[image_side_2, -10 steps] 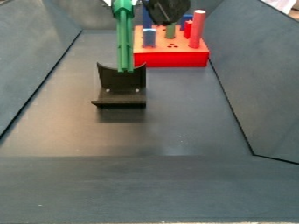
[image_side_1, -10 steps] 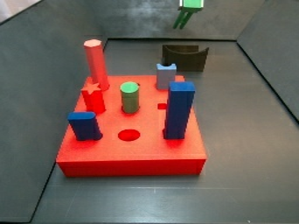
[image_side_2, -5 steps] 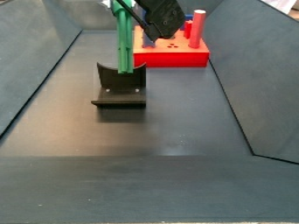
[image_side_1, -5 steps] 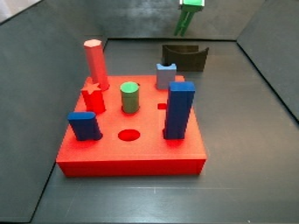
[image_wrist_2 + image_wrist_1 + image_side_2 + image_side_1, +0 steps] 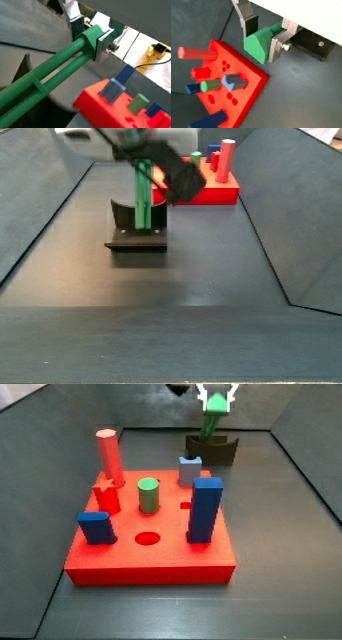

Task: Pick up the 3 prong object. Move up. Place the 3 prong object on the fixture. Regrasp the 3 prong object. Move to above the board. Insert the 3 prong object.
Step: Place the 3 prong object on the fixture.

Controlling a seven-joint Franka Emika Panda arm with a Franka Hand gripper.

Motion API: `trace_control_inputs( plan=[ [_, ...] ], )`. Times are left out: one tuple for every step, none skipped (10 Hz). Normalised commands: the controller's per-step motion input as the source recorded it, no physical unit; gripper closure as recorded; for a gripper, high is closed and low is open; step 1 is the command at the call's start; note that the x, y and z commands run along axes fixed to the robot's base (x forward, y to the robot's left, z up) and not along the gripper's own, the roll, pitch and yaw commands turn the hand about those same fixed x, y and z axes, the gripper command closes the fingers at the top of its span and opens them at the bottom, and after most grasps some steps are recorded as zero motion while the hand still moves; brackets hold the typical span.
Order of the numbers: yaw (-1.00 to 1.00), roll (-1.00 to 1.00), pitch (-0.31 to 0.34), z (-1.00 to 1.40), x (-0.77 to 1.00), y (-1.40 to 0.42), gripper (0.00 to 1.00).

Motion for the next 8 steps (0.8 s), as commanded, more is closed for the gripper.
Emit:
trace_control_inputs(
  plan=[
    [0.02,-0.09,-0.068,-1.00,0.11,0.02,1.00],
    [0.03,-0.07,-0.049,-0.89,0.10,0.02,1.00],
    [0.03,-0.07,-0.042,-0.76,0.09,0.01,1.00],
    [0.02,-0.07,-0.035,-0.56,0.08,0.01,1.00],
    [0.02,-0.07,-0.040,-0.46,0.06,0.01,1.00],
    [0.01,-0.06,-0.051,-0.36,0.05,0.04,1.00],
    [0.01,-0.06,-0.056,-0.35,0.05,0.05,1.00],
    [0.00,-0.06,-0.059,-0.33,0.05,0.06,1.00]
  ],
)
